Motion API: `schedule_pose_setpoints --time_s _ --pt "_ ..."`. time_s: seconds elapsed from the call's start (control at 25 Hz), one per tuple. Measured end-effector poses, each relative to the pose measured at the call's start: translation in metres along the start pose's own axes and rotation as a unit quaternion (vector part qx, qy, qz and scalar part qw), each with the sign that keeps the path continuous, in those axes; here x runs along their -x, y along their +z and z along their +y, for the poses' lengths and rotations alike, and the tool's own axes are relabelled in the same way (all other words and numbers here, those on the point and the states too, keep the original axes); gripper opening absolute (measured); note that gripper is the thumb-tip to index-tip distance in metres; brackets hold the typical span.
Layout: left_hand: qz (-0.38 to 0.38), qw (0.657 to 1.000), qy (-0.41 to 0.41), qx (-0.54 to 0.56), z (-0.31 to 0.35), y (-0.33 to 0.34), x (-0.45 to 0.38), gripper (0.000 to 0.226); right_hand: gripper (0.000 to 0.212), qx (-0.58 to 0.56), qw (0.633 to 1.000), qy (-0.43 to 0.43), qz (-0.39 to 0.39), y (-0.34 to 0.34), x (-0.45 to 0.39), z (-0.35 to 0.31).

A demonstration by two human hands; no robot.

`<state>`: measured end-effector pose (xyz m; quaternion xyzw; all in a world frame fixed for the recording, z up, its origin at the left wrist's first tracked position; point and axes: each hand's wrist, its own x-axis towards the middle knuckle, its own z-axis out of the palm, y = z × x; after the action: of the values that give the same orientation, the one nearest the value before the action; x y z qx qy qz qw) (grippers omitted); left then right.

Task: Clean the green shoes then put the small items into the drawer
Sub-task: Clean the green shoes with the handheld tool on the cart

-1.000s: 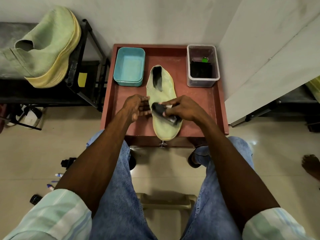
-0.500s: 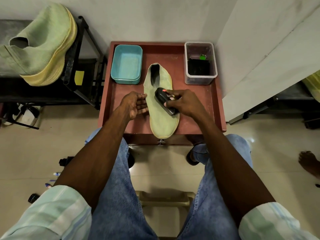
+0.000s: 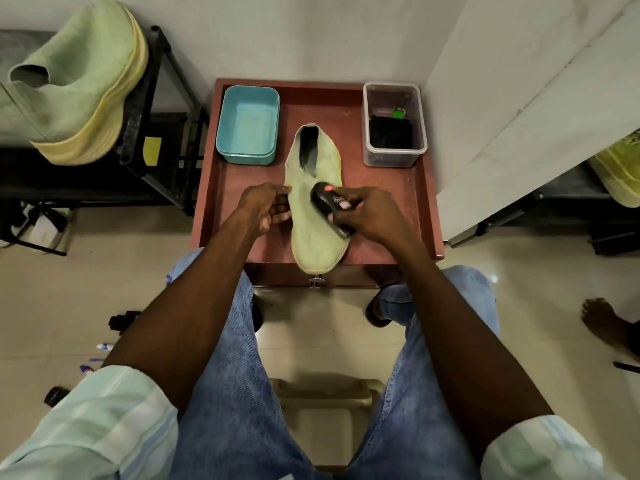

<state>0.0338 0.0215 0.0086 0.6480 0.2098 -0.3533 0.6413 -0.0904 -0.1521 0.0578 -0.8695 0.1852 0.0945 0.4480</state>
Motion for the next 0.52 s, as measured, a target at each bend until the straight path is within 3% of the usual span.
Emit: schedule_pose_setpoints --time_s 0.08,0.16,0.28,0.4,0.52 --pt "-0.009 0.999 0.013 -0.032 -0.002 0.001 0.006 0.006 0.058 0.058 0.996 -0.016 0.07 0.018 -0.012 0.004" --pt "0.008 0.997 0.031 -0.069 -0.006 0.003 0.015 0.004 0.058 0.133 0.989 -0.023 0.061 0.033 -0.017 0.007" --pt "0.057 0.994 0.054 -0.076 -0.016 0.008 0.016 0.003 0.053 0.157 0.987 -0.015 0.044 0.033 -0.01 0.004" --pt "0.096 0.99 0.06 -0.08 -0.02 0.009 0.016 0.006 0.043 0.177 0.983 -0.045 -0.021 0.032 0.025 0.003" --pt "0.093 0.989 0.068 -0.092 -0.02 0.007 0.014 0.004 0.048 0.154 0.974 -0.07 -0.151 0.026 0.066 0.012"
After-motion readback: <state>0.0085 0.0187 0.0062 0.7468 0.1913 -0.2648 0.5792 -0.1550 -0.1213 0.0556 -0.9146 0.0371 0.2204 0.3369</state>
